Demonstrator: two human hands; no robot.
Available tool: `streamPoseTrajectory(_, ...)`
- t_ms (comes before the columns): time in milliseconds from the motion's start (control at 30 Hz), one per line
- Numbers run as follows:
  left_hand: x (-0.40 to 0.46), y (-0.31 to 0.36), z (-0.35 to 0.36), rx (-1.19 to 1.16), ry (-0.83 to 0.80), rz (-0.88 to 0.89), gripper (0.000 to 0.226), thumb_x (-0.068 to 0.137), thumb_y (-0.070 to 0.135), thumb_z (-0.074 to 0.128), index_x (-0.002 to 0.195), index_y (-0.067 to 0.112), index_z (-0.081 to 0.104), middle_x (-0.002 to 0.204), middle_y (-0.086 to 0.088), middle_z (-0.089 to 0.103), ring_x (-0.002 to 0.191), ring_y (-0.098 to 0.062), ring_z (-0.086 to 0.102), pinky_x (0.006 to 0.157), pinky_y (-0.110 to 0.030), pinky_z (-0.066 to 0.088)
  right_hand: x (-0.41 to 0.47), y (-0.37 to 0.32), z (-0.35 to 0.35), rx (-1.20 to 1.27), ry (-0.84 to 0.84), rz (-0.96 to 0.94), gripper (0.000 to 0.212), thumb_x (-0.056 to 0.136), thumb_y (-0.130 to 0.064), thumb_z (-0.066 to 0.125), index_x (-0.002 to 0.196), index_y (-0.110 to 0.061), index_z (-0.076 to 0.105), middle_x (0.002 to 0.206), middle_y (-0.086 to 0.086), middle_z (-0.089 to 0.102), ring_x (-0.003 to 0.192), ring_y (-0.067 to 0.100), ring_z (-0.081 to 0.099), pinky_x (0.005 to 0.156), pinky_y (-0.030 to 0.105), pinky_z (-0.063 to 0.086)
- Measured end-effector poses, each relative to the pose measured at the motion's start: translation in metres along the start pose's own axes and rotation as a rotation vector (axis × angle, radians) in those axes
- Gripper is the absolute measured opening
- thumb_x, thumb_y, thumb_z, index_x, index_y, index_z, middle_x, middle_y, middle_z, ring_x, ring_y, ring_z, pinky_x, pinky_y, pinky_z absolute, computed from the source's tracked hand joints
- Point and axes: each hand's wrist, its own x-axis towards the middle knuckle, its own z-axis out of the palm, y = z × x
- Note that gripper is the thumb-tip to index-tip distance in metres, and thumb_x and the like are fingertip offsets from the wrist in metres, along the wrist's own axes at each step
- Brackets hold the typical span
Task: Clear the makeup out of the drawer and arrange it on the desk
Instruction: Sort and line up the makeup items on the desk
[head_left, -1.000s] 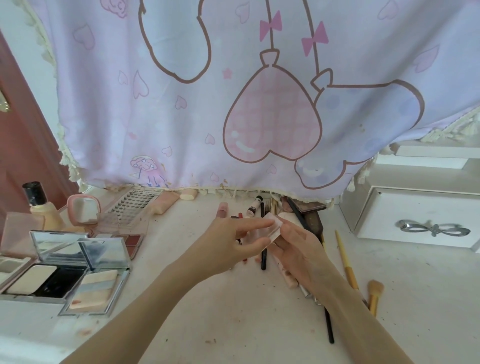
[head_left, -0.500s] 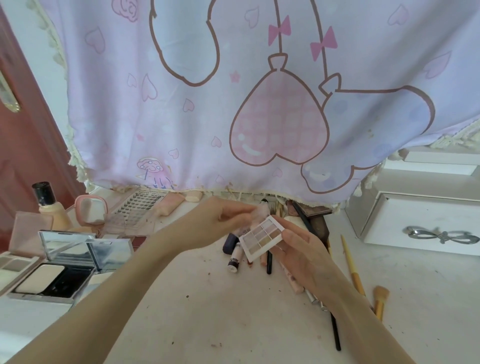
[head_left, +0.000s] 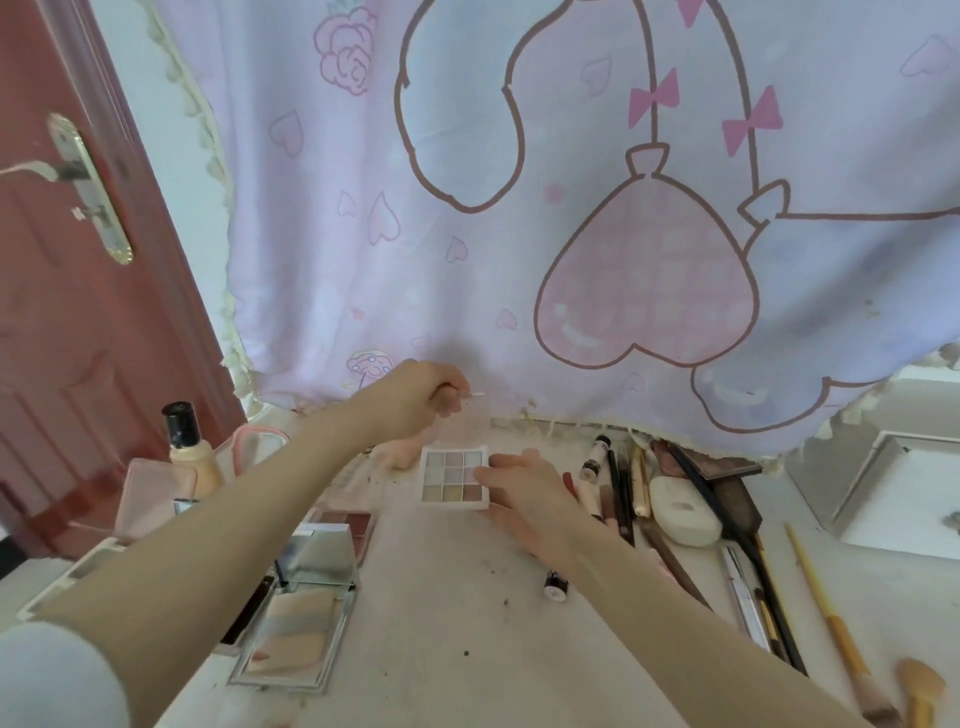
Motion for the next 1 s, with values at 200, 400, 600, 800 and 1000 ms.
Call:
streamPoseTrajectory(200, 0.021, -0.023, 0.017, 0.06, -0.045, -0.005, 0.04, 0.082, -0.013, 0.034, 0.102, 0.007, 0.062, 0.092, -0.005, 0.068, 0.084, -0.013, 0.055, 0.084, -0.027, 0.047, 0.026, 0.02, 0.012, -0.177, 0.126, 0.057, 0.008, 0.075, -0.017, 0.06, 0.073, -0.01, 0.058, 0.152, 0.005, 0.026, 0.106, 0.023, 0.062, 0.087, 0.042, 0.053)
streamPoseTrajectory(400, 0.041, -0.041, 0.028, 0.116, -0.048, -0.015, 0.034, 0.088, -0.005, 0.041, 0.103, 0.012, 0.065, 0.099, -0.001, 0.066, 0.095, -0.018, 0.058, 0.088, -0.032, 0.046, 0.022, 0.006, 0.017, -0.47, 0.124, 0.045, 0.043, 0.098, -0.021, 0.039, 0.141, -0.014, 0.038, 0.115, -0.019, 0.034, 0.09, 0.004, 0.045, 0.074, 0.016, 0.035)
streamPoseTrajectory(600, 0.047, -0.041, 0.034, 0.153, 0.059, -0.015, 0.022, 0.091, 0.011, 0.052, 0.106, 0.012, 0.069, 0.11, -0.007, 0.057, 0.101, -0.025, 0.056, 0.089, -0.034, 0.043, 0.022, 0.009, 0.026, -0.651, 0.106, 0.01, 0.044, 0.099, -0.024, 0.035, 0.143, -0.021, 0.032, 0.146, -0.007, 0.035, 0.13, 0.01, 0.026, 0.08, 0.011, 0.032)
streamPoseTrajectory(800, 0.035, -0.037, 0.034, 0.215, 0.048, -0.011, 0.027, 0.096, 0.02, 0.045, 0.112, 0.012, 0.065, 0.111, -0.009, 0.063, 0.104, -0.029, 0.058, 0.087, -0.036, 0.046, 0.025, 0.009, 0.017, -0.56, 0.124, -0.004, 0.048, 0.1, -0.023, 0.035, 0.147, -0.026, 0.026, 0.153, -0.007, 0.021, 0.131, 0.005, 0.023, 0.076, 0.007, 0.03)
streamPoseTrajectory(1000, 0.012, -0.006, 0.039, 0.301, -0.073, 0.019, 0.042, 0.099, 0.029, 0.038, 0.139, 0.015, 0.041, 0.144, -0.005, 0.04, 0.131, -0.021, 0.038, 0.105, -0.03, 0.03, 0.0, -0.01, -0.024, -0.583, 0.169, -0.179, 0.032, 0.096, -0.017, 0.044, 0.125, -0.013, 0.056, 0.122, 0.005, 0.06, 0.109, 0.016, 0.058, 0.1, 0.036, 0.046)
